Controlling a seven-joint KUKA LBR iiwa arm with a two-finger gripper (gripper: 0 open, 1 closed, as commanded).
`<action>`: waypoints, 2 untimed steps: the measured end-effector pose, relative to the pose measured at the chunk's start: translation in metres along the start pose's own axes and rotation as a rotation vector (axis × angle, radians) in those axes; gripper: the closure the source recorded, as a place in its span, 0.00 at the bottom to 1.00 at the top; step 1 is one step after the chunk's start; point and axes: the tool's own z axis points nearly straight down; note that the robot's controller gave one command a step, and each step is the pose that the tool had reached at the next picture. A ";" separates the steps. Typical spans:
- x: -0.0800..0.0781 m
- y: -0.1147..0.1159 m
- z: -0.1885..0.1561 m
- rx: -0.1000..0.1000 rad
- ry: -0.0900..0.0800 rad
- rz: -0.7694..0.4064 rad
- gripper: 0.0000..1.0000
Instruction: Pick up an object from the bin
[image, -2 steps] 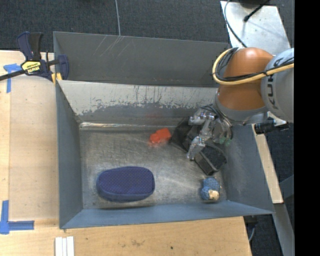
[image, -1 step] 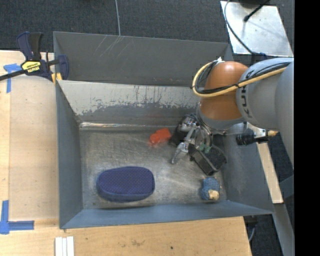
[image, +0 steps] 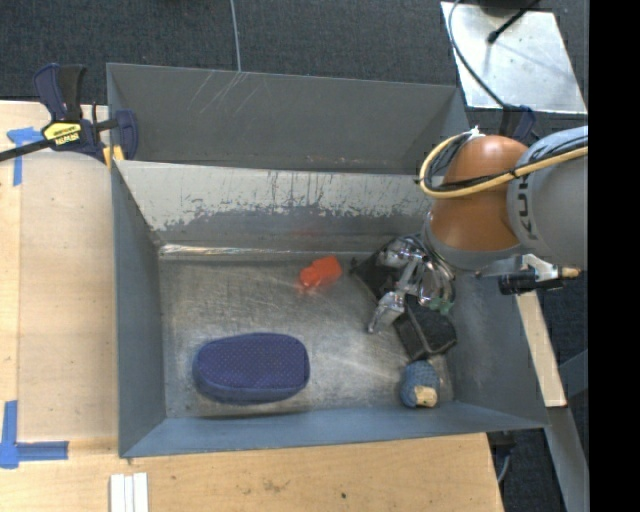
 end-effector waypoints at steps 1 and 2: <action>-0.003 0.001 -0.003 0.000 -0.013 -0.001 1.00; -0.022 0.018 -0.184 0.005 0.008 -0.385 1.00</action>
Offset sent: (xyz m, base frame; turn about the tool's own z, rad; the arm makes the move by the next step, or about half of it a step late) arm 0.0000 0.0000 0.0000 0.0000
